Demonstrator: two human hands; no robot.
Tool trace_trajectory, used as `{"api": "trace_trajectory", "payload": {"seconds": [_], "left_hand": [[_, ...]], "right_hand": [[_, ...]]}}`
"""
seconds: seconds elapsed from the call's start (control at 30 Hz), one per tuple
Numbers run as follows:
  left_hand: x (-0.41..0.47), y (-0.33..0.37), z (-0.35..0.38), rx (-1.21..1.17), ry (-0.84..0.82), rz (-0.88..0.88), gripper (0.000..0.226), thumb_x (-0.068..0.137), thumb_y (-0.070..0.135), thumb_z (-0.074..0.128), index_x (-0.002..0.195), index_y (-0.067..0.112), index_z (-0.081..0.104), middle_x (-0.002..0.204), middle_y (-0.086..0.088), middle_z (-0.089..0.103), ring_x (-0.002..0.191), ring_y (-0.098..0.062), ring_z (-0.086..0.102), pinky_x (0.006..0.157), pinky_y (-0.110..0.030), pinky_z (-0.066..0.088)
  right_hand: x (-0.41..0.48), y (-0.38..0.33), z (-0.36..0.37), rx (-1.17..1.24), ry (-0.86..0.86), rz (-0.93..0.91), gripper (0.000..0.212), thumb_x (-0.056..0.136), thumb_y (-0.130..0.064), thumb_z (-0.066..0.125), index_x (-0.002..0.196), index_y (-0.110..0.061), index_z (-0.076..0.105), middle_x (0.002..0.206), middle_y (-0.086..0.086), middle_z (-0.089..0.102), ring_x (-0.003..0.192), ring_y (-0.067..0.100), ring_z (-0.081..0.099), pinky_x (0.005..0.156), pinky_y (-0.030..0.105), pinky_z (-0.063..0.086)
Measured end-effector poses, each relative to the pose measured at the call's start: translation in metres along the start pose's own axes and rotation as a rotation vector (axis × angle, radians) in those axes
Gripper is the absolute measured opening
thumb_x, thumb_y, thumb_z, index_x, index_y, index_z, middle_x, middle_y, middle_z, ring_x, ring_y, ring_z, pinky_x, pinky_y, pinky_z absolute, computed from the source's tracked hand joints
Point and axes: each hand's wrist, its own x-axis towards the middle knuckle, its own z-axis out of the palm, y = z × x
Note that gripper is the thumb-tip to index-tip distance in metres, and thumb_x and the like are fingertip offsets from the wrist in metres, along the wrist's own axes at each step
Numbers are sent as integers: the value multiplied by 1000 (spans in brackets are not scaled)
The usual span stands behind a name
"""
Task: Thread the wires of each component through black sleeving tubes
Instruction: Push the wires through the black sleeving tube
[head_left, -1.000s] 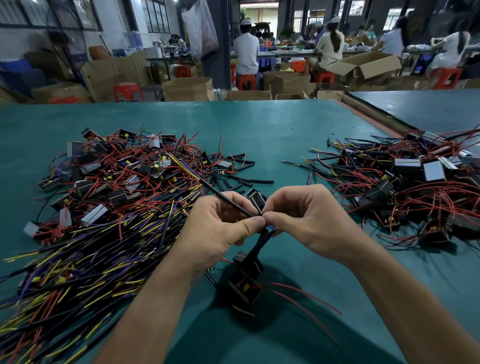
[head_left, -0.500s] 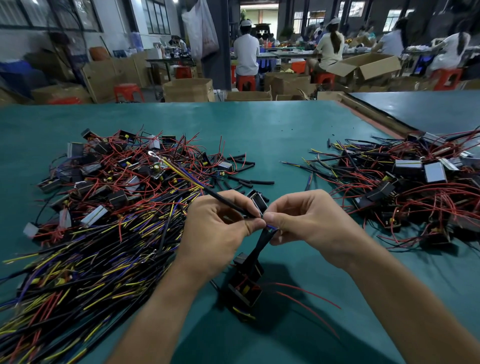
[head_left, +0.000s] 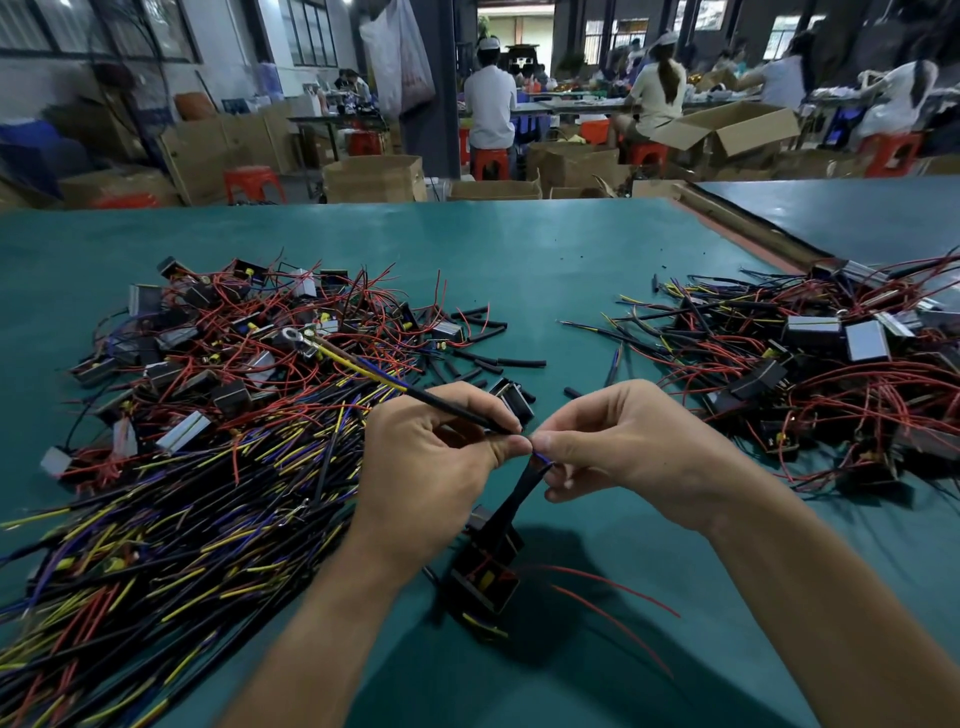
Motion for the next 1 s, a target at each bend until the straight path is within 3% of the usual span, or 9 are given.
{"api": "trace_trajectory", "payload": {"seconds": [0.27,0.4,0.53,0.73,0.9,1.0], "left_hand": [[-1,0,0,63,-17,70,25,62,2,87,64,21,71,65,6,70,59,-11,67,59,-29,56],[1,-1,-3,46,-20,64,25,62,3,87,64,21,70,64,4,70,59,-15,68,57,-34,56],[2,1,-4,9,-48,55,24,62,2,88,64,19,70,65,1,71,59,-20,68,55,-37,55],[1,4,-3,23,-67,73,24,60,5,88,63,20,70,64,1,70,58,-19,66,56,-37,53],[1,4,-3,-100,-114,-22,25,61,-1,87,67,16,68,66,-4,72,60,-32,66,58,-42,55],[3,6,-4,-223,-169,-121,29,59,5,88,76,10,66,69,-5,73,59,-19,66,60,-30,56]], "right_hand": [[0,2,-1,-5,-99,29,16,89,-1,63,74,0,68,60,10,56,54,15,55,63,29,57],[1,3,-2,57,-131,32,12,86,-6,66,79,2,68,63,13,56,55,15,56,63,26,56],[1,4,-2,93,-182,49,15,73,-18,70,74,-3,69,63,9,56,55,13,54,64,26,56],[0,4,-3,64,-237,61,12,76,-18,66,69,-8,66,61,4,54,52,9,50,64,29,57],[-1,2,-5,72,-297,83,12,80,-17,63,72,-8,64,63,4,53,55,10,49,66,30,58],[-2,0,-5,76,-299,77,11,80,-17,63,76,-7,63,65,3,53,56,10,50,67,30,58]]}}
